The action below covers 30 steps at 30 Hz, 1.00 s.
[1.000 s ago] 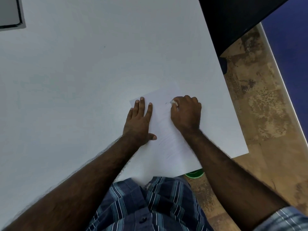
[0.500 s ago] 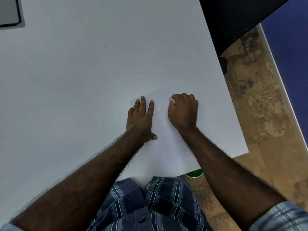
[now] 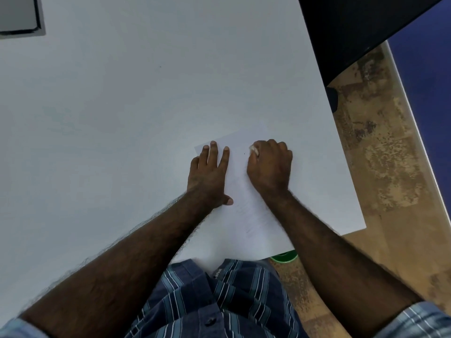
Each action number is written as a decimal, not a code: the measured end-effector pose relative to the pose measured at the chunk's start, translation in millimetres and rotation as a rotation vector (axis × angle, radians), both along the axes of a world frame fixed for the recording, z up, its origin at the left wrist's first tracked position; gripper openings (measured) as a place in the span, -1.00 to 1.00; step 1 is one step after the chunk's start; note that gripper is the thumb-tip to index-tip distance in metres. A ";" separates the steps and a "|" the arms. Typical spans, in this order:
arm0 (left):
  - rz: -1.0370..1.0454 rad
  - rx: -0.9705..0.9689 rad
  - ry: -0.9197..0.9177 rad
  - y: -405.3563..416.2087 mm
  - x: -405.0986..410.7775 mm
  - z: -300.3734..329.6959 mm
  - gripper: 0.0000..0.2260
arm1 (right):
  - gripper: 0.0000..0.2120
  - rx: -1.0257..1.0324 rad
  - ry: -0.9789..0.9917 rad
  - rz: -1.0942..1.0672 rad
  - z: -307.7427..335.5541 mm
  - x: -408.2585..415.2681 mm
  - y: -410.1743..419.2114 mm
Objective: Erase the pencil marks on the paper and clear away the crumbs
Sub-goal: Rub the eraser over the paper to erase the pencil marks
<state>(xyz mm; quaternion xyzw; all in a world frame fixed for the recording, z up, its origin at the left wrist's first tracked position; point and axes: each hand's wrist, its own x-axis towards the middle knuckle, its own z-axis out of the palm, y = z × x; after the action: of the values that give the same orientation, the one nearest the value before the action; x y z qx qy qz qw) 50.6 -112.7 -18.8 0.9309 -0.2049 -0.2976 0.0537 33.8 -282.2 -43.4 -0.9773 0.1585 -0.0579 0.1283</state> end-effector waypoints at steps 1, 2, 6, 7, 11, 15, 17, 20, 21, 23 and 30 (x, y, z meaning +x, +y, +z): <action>0.000 -0.001 0.000 0.1 0.2 -0.9 0.27 | -0.81 0.005 0.011 0.043 1.1 -6.4 8.5; 0.000 -0.002 -0.003 0.4 0.4 -1.7 0.27 | -0.80 0.010 0.027 0.100 1.7 -14.5 17.7; -0.006 -0.008 -0.008 1.5 0.3 -3.5 0.27 | -0.79 -0.010 0.047 0.281 -0.8 -30.6 25.6; -0.008 -0.005 -0.006 1.3 0.3 -3.7 0.27 | -0.81 -0.034 0.034 0.257 -2.4 -23.9 17.9; -0.005 0.003 0.000 0.6 0.2 -1.4 0.27 | -0.88 -0.068 -0.013 0.007 -3.3 12.1 -14.5; -0.006 0.001 -0.001 0.2 0.8 -1.1 0.27 | -0.82 0.005 -0.011 0.031 2.9 6.3 3.6; -0.009 -0.004 -0.004 1.1 1.2 -2.6 0.27 | -0.77 0.029 0.038 0.167 4.1 -8.7 23.6; -0.015 -0.003 -0.011 2.1 0.8 -3.6 0.27 | -0.77 -0.011 0.059 0.280 1.5 -13.9 25.9; -0.013 -0.002 -0.007 2.0 0.9 -3.5 0.27 | -0.78 -0.027 0.045 0.238 0.1 -7.2 18.7; -0.008 0.001 0.000 1.6 1.0 -3.0 0.27 | -0.82 -0.051 0.003 0.093 -2.4 10.6 0.5; -0.008 0.005 0.004 0.9 0.9 -1.5 0.27 | -0.79 -0.007 0.016 0.131 -2.1 16.4 15.8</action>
<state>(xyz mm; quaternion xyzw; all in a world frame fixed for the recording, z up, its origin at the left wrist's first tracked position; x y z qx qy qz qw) 51.6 -111.8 -20.3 0.9296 -0.2076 -0.3001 0.0508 50.2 -266.4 -45.4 -0.9864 0.0948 -0.0421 0.1271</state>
